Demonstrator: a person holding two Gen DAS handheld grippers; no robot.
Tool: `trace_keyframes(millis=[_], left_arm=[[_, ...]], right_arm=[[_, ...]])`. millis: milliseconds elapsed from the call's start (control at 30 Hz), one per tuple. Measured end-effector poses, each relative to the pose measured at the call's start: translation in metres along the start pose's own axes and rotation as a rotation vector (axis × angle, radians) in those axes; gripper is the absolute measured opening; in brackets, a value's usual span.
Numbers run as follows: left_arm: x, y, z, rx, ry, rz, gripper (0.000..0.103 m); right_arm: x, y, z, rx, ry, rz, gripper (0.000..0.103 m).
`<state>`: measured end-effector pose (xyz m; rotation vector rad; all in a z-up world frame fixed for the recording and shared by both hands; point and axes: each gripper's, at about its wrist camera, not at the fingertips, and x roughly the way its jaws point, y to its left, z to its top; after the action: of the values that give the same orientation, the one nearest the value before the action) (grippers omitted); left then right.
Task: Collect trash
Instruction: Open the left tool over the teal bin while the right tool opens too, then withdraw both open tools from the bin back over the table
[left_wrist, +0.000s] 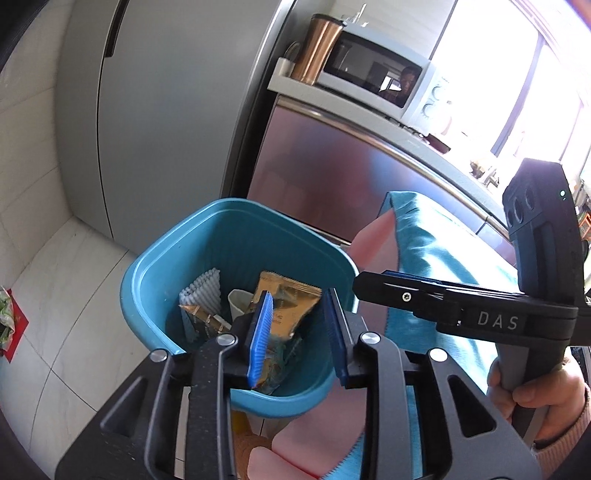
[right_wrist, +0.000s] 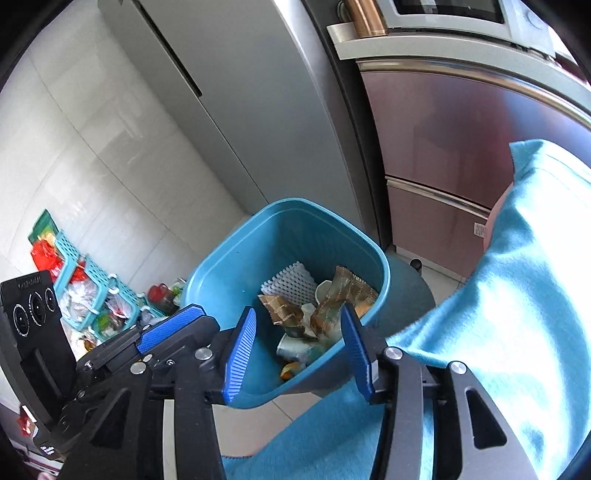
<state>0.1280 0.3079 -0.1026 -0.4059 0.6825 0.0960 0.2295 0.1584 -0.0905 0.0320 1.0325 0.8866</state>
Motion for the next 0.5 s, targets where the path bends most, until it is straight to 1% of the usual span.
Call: trace_keyframes(millis=[100,233,300,333,433,500], left_arm=[[-0.010,-0.007,0.000,0.014,-0.016,-0.009,0.029],[-0.023,-0.019,-0.001,0.035,-0.035,-0.031,0.032],[-0.030,-0.026,-0.002,0.053,-0.045,-0.042,0.035],[-0.032,-0.032,-0.003,0.064,-0.049,-0.051,0.036],[-0.040,-0.051,-0.008,0.106,-0.051,-0.090,0.038],[-0.044,-0.068,-0.012,0.140,-0.047,-0.124,0.041]], right_arm=[[-0.013,-0.003,-0.005,0.004,-0.023,0.011,0.045],[-0.042,-0.008,-0.015,-0.001,-0.078,0.030,0.046],[-0.057,-0.012,-0.021,-0.004,-0.106,0.029,0.050],[-0.067,-0.013,-0.026,-0.008,-0.122,0.025,0.053],[-0.097,-0.020,-0.043,-0.017,-0.169,0.017,0.054],[-0.120,-0.028,-0.057,-0.019,-0.207,-0.003,0.054]])
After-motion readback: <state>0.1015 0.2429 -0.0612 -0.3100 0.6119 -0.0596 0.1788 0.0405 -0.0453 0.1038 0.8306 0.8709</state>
